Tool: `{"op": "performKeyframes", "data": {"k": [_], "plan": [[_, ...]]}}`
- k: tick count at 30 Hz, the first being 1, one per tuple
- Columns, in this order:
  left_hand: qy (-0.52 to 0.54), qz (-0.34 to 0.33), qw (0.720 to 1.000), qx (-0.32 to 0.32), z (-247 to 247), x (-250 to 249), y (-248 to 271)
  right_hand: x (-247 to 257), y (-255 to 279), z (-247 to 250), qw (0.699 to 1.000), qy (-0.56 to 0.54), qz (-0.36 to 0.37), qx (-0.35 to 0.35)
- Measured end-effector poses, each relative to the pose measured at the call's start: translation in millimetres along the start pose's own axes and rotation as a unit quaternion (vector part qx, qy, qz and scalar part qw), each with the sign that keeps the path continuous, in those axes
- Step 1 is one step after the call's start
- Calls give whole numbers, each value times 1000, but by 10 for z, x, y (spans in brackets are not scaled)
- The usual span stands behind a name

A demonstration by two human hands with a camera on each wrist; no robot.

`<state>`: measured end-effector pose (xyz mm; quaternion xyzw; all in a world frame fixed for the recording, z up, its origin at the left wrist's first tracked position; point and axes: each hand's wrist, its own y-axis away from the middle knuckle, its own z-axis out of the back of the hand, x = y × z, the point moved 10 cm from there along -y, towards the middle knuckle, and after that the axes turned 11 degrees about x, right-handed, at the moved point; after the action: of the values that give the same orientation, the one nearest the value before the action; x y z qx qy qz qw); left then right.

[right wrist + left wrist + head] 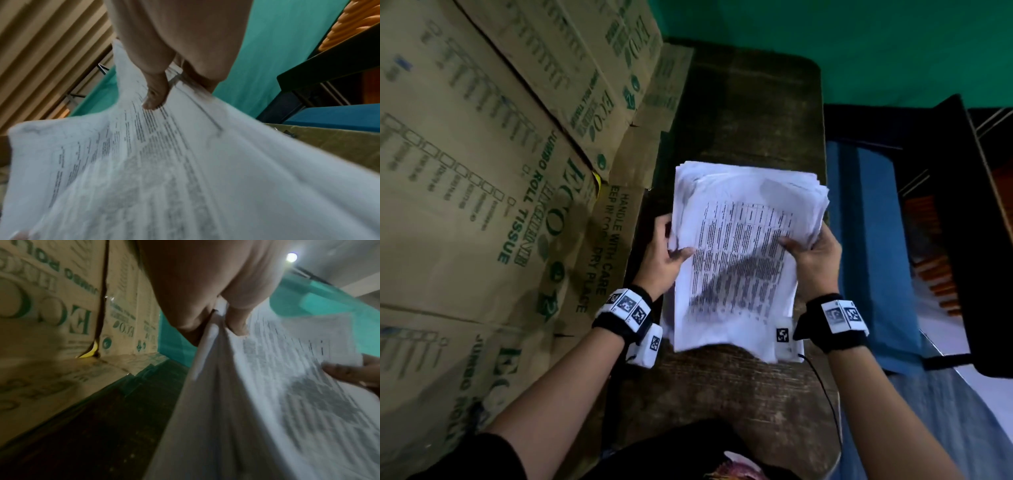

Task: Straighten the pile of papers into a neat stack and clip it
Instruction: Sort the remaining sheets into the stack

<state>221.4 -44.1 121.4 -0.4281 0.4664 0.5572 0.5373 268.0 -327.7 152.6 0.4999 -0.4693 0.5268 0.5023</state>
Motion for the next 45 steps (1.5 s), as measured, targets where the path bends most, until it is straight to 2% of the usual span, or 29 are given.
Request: {"op": "performKeyframes", "data": {"k": [4,9,11,14,17,19,20,22,23,25,27,31,33,36,45], "plan": [[60,89,994,-5,-46,474,102,-457,17,21,996,30,-83,11],[56,221,974,-13,-225,1136,353,-1130,112,-52,974,128,-183,39],[26,261,965,-3,-315,1364,429,-1446,172,-80,952,184,-236,65],[-27,314,949,-5,-335,1643,540,-1857,290,-74,904,262,-320,108],[-67,328,942,-14,-278,1754,577,-1892,305,-34,864,336,-357,110],[-83,315,945,-23,-226,1735,556,-1604,242,-165,821,460,-311,128],[-88,308,947,-29,-199,1728,538,-1404,191,-375,800,526,-241,161],[-96,298,949,-31,-174,1715,501,-1104,174,-1026,747,612,-17,257],[-96,297,950,-30,-176,1717,491,-1049,248,-1367,706,629,92,311],[-83,299,950,-37,-194,1732,488,-1131,436,-1846,615,641,224,400],[-76,299,949,-58,-185,1761,506,-1207,504,-2084,567,636,269,449],[-21,317,943,-96,-166,1856,579,-1356,477,-2208,507,661,287,472],[17,330,937,-111,-152,1923,610,-1429,441,-2234,485,675,288,476],[14,312,945,-98,-138,1920,591,-1445,438,-2294,468,674,318,475],[-26,314,948,-53,-208,1854,579,-1396,470,-2267,474,654,365,463]]}}
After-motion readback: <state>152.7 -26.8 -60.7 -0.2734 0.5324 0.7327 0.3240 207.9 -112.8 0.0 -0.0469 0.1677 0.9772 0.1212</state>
